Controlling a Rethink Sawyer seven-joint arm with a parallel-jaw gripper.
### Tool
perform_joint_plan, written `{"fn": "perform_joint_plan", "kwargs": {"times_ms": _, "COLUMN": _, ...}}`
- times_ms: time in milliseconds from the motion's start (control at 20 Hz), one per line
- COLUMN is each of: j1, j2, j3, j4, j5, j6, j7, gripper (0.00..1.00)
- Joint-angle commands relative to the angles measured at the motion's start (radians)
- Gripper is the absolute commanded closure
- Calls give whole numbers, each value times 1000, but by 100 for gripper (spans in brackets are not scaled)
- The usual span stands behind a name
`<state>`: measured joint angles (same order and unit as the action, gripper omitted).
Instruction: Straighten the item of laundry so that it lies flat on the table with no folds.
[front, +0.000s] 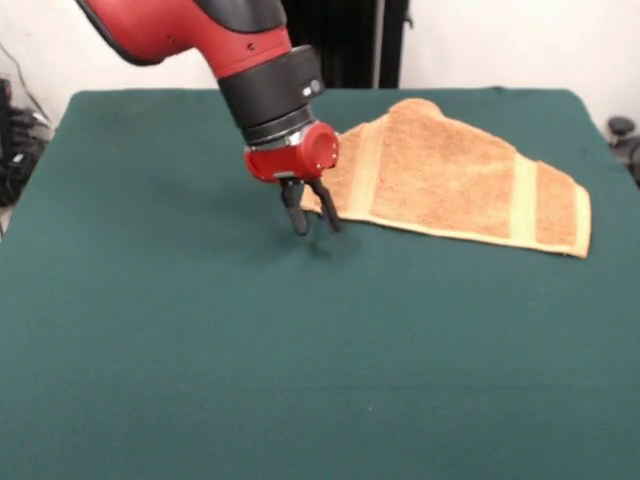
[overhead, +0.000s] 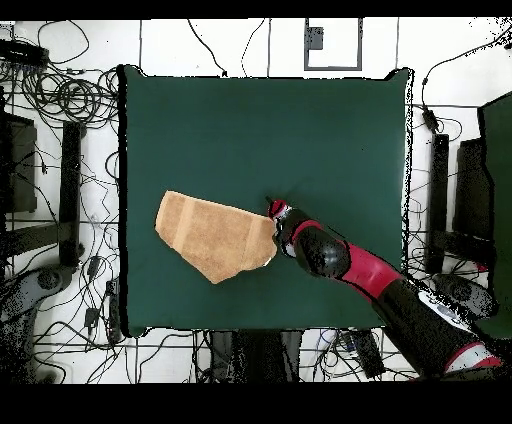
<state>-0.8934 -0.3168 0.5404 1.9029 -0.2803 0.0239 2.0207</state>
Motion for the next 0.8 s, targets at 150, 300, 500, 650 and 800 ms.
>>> {"fn": "perform_joint_plan", "kwargs": {"times_ms": 150, "j1": 31, "j2": 169, "j3": 195, "j4": 57, "j5": 95, "j6": 250, "j7": 49, "gripper": 0}}
{"fn": "perform_joint_plan", "kwargs": {"times_ms": 300, "j1": 21, "j2": 187, "j3": 201, "j4": 55, "j5": 116, "j6": 278, "j7": 47, "gripper": 0}}
{"fn": "perform_joint_plan", "kwargs": {"times_ms": 500, "j1": 31, "j2": 196, "j3": 185, "j4": 67, "j5": 207, "j6": 386, "j7": 94, "gripper": 0}}
{"fn": "perform_joint_plan", "kwargs": {"times_ms": 650, "j1": 46, "j2": 208, "j3": 162, "j4": 53, "j5": 258, "j6": 471, "j7": 98, "gripper": 0}}
{"fn": "perform_joint_plan", "kwargs": {"times_ms": 800, "j1": 68, "j2": 196, "j3": 137, "j4": 45, "j5": 280, "j6": 508, "j7": 99, "gripper": 0}}
